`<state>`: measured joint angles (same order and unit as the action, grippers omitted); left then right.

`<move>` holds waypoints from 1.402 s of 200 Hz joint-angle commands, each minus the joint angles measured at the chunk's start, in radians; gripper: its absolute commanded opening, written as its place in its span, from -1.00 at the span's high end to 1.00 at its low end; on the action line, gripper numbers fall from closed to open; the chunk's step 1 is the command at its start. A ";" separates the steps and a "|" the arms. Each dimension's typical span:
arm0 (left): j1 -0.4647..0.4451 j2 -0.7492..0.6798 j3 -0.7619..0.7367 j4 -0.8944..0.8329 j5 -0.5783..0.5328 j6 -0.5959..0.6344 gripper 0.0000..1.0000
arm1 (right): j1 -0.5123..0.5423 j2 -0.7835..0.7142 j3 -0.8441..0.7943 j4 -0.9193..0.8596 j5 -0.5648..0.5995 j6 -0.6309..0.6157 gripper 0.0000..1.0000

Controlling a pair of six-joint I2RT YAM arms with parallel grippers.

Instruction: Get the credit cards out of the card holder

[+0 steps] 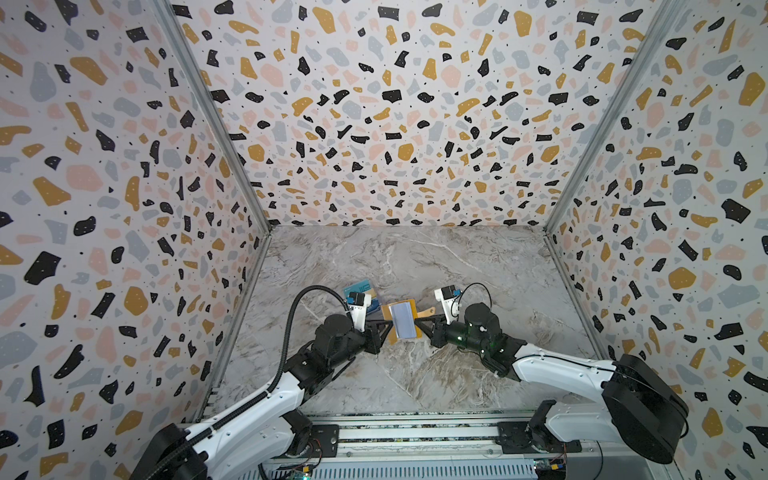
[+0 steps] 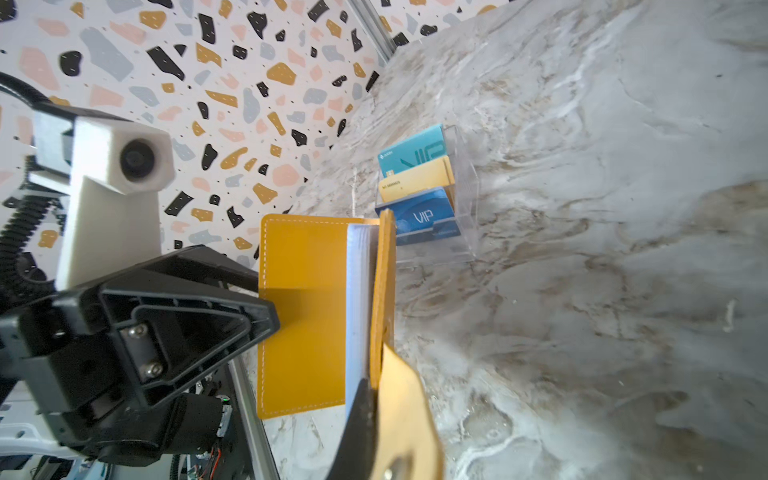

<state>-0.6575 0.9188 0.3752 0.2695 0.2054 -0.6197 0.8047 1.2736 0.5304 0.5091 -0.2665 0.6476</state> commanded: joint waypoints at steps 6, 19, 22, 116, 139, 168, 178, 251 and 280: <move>-0.005 0.030 -0.055 0.074 0.040 0.003 0.68 | 0.007 -0.036 0.052 -0.117 0.024 -0.023 1.00; -0.005 0.048 -0.075 0.090 0.051 0.007 0.74 | 0.007 -0.030 0.059 -0.151 0.020 -0.022 1.00; -0.005 0.053 -0.078 0.092 0.053 0.008 0.75 | 0.007 -0.030 0.060 -0.158 0.020 -0.021 1.00; -0.007 0.240 -0.131 0.168 0.095 0.023 0.88 | 0.010 0.064 0.033 -0.213 -0.080 0.060 1.00; -0.011 0.290 -0.133 0.199 0.103 0.020 0.91 | 0.015 0.083 0.038 -0.204 -0.110 0.069 1.00; -0.013 0.312 -0.136 0.209 0.099 0.021 0.92 | 0.025 0.112 0.061 -0.211 -0.122 0.070 1.00; -0.013 0.313 -0.136 0.208 0.100 0.023 0.92 | 0.026 0.124 0.066 -0.216 -0.118 0.072 1.00; -0.013 0.272 -0.127 0.101 0.090 0.039 0.95 | 0.004 0.158 0.101 -0.412 -0.004 0.003 0.98; -0.013 0.232 -0.122 0.046 0.098 0.055 0.96 | -0.002 0.158 0.122 -0.512 0.037 -0.043 0.85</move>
<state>-0.6640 1.1858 0.2504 0.3542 0.2951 -0.5999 0.8043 1.4204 0.6266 0.1658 -0.2874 0.6666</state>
